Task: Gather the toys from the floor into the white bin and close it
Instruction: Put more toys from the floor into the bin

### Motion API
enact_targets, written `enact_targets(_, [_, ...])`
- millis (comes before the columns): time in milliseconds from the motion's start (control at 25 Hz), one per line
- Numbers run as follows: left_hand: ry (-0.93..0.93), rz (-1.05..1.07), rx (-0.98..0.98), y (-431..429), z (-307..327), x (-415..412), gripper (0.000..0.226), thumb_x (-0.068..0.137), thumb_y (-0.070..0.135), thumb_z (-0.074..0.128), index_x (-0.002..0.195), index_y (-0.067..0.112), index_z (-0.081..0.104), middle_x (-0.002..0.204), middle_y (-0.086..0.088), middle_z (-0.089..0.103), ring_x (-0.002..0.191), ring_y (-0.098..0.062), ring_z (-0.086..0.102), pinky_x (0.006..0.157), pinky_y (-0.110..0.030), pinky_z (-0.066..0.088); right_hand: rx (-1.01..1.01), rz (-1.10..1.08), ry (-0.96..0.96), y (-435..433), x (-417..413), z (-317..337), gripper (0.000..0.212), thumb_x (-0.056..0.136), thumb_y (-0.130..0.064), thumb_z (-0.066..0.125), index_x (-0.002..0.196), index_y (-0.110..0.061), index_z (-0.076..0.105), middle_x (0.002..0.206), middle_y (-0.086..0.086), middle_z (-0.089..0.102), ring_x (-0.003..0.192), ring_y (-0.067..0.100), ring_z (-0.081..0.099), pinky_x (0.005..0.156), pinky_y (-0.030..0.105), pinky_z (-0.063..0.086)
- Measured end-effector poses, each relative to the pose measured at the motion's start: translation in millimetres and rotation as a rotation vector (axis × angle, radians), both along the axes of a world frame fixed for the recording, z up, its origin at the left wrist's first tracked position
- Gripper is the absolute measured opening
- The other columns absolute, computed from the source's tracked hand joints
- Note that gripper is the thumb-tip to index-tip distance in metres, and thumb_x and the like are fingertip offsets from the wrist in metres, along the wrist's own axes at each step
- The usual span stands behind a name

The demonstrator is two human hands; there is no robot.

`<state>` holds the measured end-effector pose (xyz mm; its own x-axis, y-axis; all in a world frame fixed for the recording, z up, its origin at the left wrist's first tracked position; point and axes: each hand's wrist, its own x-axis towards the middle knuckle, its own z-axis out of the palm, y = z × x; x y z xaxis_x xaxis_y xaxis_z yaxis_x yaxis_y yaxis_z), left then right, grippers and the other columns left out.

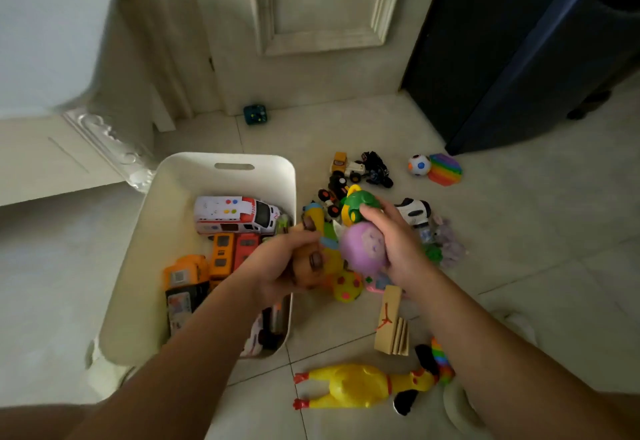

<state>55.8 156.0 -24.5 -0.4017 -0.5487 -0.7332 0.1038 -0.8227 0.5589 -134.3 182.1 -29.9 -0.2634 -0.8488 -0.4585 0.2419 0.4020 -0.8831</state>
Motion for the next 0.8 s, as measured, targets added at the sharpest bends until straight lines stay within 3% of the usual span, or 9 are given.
enact_targets(160, [-0.07,0.123,-0.033,-10.6,4.1,65.6,0.021,0.082,0.019,0.067,0.102,0.014,0.062,0.09,-0.013,0.066,0.076,-0.023,0.064,0.068,-0.038,0.057,-0.01,0.051,-0.198,-23.1,59.5,15.1,0.024,0.088,-0.031,0.062,0.112,-0.028,0.064,0.101,-0.003,0.07,0.089,0.018,0.065,0.083,0.036,0.049])
enact_targets(280, [-0.295,0.179,-0.082,-10.7,0.7,111.9,0.011,0.086,0.014,0.061,0.097,0.012,0.063,0.089,-0.017,0.07,0.072,-0.026,0.066,0.059,-0.034,0.057,0.064,0.198,-0.07,-36.8,111.9,11.8,0.025,0.086,-0.037,0.065,0.11,-0.031,0.063,0.102,-0.002,0.069,0.088,0.018,0.064,0.074,0.032,0.046])
enact_targets(360, [-0.448,0.185,-0.117,-7.7,-7.5,136.8,0.003,0.088,0.01,0.058,0.089,0.011,0.061,0.062,-0.009,0.069,0.049,-0.018,0.065,0.043,-0.023,0.05,0.118,0.333,0.077,-37.6,143.1,5.5,0.033,0.085,-0.04,0.067,0.116,-0.033,0.058,0.108,-0.002,0.066,0.091,0.016,0.063,0.066,0.026,0.048])
enact_targets(440, [-0.566,0.119,-0.134,-2.9,-20.9,151.6,0.013,0.089,0.008,0.059,0.077,0.013,0.059,0.054,-0.004,0.063,0.045,-0.015,0.06,0.045,-0.021,0.046,0.163,0.465,0.213,-32.1,165.3,-6.2,0.042,0.087,-0.039,0.065,0.125,-0.03,0.05,0.114,-0.005,0.059,0.098,0.013,0.056,0.074,0.027,0.046])
enact_targets(560, [-0.637,-0.068,-0.085,2.8,-43.0,157.8,0.008,0.086,0.015,0.066,0.091,0.009,0.067,0.086,-0.014,0.07,0.072,-0.023,0.066,0.063,-0.031,0.056,0.23,0.507,0.304,-27.9,185.3,-27.7,0.052,0.089,-0.041,0.063,0.134,-0.026,0.043,0.126,0.0,0.053,0.102,0.015,0.049,0.082,0.028,0.04])
enact_targets(640, [-0.615,-0.261,-0.032,5.6,-54.5,153.9,0.023,0.086,0.023,0.066,0.104,0.01,0.067,0.094,-0.014,0.07,0.077,-0.024,0.07,0.062,-0.034,0.06,0.273,0.488,0.315,-31.8,189.2,-35.5,0.054,0.088,-0.043,0.063,0.135,-0.027,0.042,0.128,0.001,0.053,0.103,0.017,0.049,0.077,0.028,0.041])
enact_targets(680, [-0.671,-0.427,-0.066,6.8,-60.4,151.9,0.027,0.086,0.026,0.064,0.108,0.01,0.066,0.096,-0.012,0.069,0.083,-0.026,0.07,0.063,-0.036,0.061,0.273,0.486,0.323,-34.7,189.0,-37.0,0.053,0.089,-0.043,0.062,0.135,-0.027,0.042,0.126,0.0,0.053,0.102,0.017,0.049,0.074,0.028,0.041])
enact_targets(800, [-1.024,-0.909,-0.346,8.0,-76.5,145.4,0.03,0.093,0.024,0.053,0.116,0.007,0.062,0.114,-0.013,0.066,0.106,-0.029,0.064,0.087,-0.036,0.055,0.263,0.531,0.373,-43.1,184.5,-36.4,0.049,0.09,-0.041,0.061,0.133,-0.028,0.042,0.115,-0.003,0.052,0.098,0.016,0.049,0.066,0.025,0.041])
